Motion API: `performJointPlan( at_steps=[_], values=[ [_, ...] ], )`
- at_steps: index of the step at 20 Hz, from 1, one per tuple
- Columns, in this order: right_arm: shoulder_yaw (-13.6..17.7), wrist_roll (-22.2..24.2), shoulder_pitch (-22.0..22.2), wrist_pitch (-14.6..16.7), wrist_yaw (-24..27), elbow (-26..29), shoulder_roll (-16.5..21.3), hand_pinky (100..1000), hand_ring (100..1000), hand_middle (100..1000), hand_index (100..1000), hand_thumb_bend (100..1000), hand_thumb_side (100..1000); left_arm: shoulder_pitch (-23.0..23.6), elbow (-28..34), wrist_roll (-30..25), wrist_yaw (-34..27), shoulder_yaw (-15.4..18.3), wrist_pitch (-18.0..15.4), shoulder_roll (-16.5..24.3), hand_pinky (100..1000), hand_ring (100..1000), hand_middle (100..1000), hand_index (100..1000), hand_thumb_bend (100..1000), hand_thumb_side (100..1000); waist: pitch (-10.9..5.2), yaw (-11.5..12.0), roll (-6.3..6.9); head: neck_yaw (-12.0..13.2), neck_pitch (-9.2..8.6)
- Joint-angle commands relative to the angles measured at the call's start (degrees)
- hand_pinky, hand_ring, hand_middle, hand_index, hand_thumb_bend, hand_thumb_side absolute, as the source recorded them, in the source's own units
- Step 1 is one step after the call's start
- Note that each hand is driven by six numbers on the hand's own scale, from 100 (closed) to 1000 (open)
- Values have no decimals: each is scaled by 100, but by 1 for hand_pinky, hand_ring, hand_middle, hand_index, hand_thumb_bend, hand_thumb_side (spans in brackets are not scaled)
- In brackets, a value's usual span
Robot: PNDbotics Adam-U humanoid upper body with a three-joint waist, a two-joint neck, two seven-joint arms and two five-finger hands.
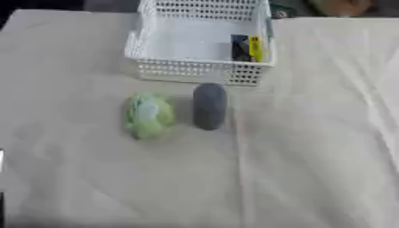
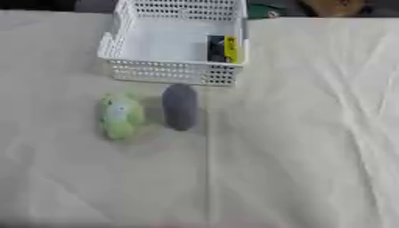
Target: Pick up objects on the table and place them in the box.
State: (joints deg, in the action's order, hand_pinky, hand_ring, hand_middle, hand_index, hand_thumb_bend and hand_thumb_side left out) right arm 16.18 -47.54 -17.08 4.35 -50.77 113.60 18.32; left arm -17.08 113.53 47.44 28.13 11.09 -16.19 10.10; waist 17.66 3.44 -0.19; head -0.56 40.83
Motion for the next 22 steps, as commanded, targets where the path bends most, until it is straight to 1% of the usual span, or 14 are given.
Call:
performJointPlan(
  at_steps=[1, 5, 10, 16, 17, 18, 19, 20, 21, 22],
  values=[
    [15, 13, -12, -4, 27, 99, 159, 604, 500, 449, 676, 100, 855, -27, 106, 24, -35, -10, -57, 89, 603, 530, 581, 665, 100, 781, -145, -38, 28, 17, 68],
    [18, 8, 8, -16, 23, 99, 179, 604, 499, 448, 676, 100, 855, -31, 106, 14, -58, -20, -63, 99, 603, 530, 580, 665, 100, 782, -160, -67, 45, 17, 86],
    [14, 8, 13, -24, 20, 99, 191, 604, 502, 450, 678, 100, 855, -34, 106, -3, -78, -21, -74, 101, 602, 530, 580, 665, 100, 782, -165, -47, 54, -20, 115],
    [-9, 48, -26, -71, 44, 99, 282, 609, 511, 460, 685, 100, 859, -11, 106, -24, -111, -17, -75, 95, 603, 531, 581, 666, 100, 785, -193, -17, 47, -112, 153],
    [-36, 80, -41, -85, 50, 99, 394, 624, 535, 482, 702, 100, 884, -6, 106, -31, -119, -22, -76, 98, 604, 532, 583, 670, 100, 791, -210, -25, 37, -135, 173],
    [-53, 112, -54, -111, 69, 99, 469, 624, 535, 482, 702, 100, 884, -3, 106, -38, -127, -24, -78, 99, 604, 532, 583, 670, 100, 791, -219, -29, 33, -147, 183],
    [-86, 166, -78, -143, 98, 99, 580, 643, 556, 500, 723, 100, 917, 2, 106, -49, -136, -29, -81, 100, 604, 533, 584, 672, 100, 797, -235, -39, 26, -162, 208],
    [-106, 214, -98, -176, 129, 99, 651, 643, 556, 500, 723, 100, 917, 5, 106, -57, -144, -31, -84, 100, 604, 533, 584, 672, 100, 797, -243, -45, 23, -169, 220],
    [-190, 357, -154, -220, 151, 99, 863, 721, 641, 585, 795, 100, 1000, 14, 106, -76, -152, -40, -83, 105, 604, 533, 583, 669, 100, 795, -266, -54, 12, -186, 263],
    [-267, 546, -224, -298, 185, 99, 1055, 721, 641, 585, 795, 100, 1000, 21, 106, -94, -160, -47, -81, 107, 604, 533, 583, 669, 100, 795, -282, -63, 9, -196, 293]
  ],
)
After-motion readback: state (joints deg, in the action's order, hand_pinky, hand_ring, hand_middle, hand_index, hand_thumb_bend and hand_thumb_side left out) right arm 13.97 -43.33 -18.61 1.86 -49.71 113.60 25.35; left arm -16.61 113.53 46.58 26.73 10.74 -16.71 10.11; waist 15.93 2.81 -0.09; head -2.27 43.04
